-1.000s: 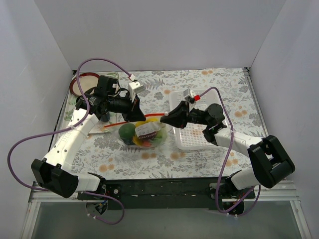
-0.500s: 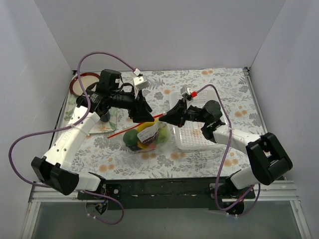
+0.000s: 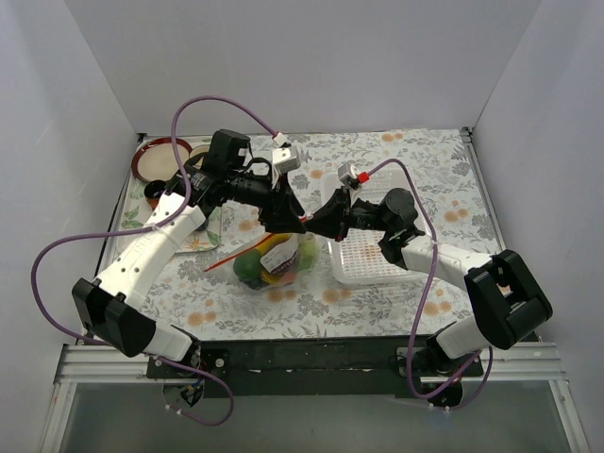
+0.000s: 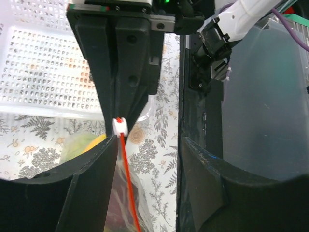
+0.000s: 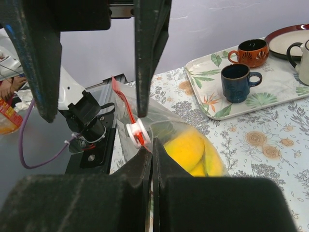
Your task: Open the zip-top bag and remove the fake food
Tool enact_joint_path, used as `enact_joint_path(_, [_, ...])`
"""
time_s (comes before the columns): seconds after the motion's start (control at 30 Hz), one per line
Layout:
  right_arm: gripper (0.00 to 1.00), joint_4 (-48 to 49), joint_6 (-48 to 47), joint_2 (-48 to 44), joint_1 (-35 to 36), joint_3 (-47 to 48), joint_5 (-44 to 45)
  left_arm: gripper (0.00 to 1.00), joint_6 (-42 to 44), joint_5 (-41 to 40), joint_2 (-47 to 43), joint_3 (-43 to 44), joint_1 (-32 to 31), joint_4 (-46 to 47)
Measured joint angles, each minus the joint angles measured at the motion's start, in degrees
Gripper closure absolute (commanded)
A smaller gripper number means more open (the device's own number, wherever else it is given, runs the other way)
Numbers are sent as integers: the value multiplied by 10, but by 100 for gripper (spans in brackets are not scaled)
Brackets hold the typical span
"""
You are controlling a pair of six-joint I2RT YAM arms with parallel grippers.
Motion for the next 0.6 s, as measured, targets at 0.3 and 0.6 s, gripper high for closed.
enact_joint_path(0.3, [99,-19,-5,2,13,10,-2,48,-4,-30,25,0,-21,13])
enact_joint_path(0.6, [99,-39,-14,1,20,12,-2,53,-3,-56,31,10,-24,13])
